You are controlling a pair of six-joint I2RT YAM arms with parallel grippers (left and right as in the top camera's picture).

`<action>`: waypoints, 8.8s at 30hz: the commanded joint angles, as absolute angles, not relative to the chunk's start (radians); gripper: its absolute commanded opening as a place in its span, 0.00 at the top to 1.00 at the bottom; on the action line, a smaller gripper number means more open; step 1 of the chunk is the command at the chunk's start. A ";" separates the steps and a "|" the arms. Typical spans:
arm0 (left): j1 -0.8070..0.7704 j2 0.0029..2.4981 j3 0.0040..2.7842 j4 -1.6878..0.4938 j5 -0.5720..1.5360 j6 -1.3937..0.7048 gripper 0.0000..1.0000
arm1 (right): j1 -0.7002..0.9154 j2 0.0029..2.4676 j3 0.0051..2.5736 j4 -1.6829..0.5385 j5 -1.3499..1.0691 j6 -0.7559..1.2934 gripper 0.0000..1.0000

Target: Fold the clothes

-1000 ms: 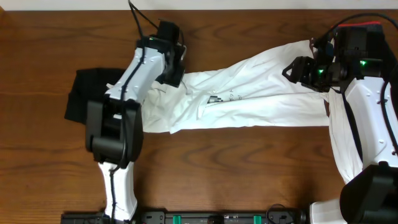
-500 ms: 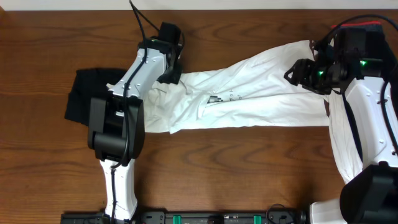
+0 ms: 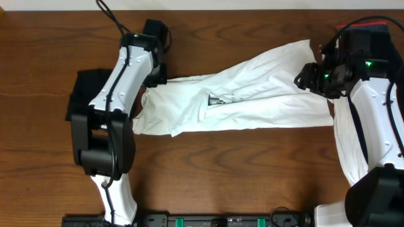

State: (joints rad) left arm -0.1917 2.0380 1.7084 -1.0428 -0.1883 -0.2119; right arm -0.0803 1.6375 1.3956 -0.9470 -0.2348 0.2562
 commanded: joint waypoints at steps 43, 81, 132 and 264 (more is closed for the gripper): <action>-0.170 2.033 1.712 -1.134 -0.210 -0.237 0.38 | -0.186 2.468 1.863 -0.260 -0.346 0.250 0.36; -0.170 2.033 1.712 -1.150 -0.210 -0.206 0.37 | -0.242 2.177 1.911 -0.825 -0.494 0.094 0.99; -0.490 2.174 1.626 -1.001 0.057 0.223 0.89 | -0.196 2.145 1.911 -0.883 -0.482 0.081 0.99; -0.082 2.087 1.624 -0.885 -0.015 0.080 0.94 | 0.452 1.753 1.239 -0.734 -0.356 0.070 0.45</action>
State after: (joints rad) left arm -0.0822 2.0815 1.6245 -0.8791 -0.0078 0.1047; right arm 0.4019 1.7546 1.2877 -0.7666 -0.3584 0.0490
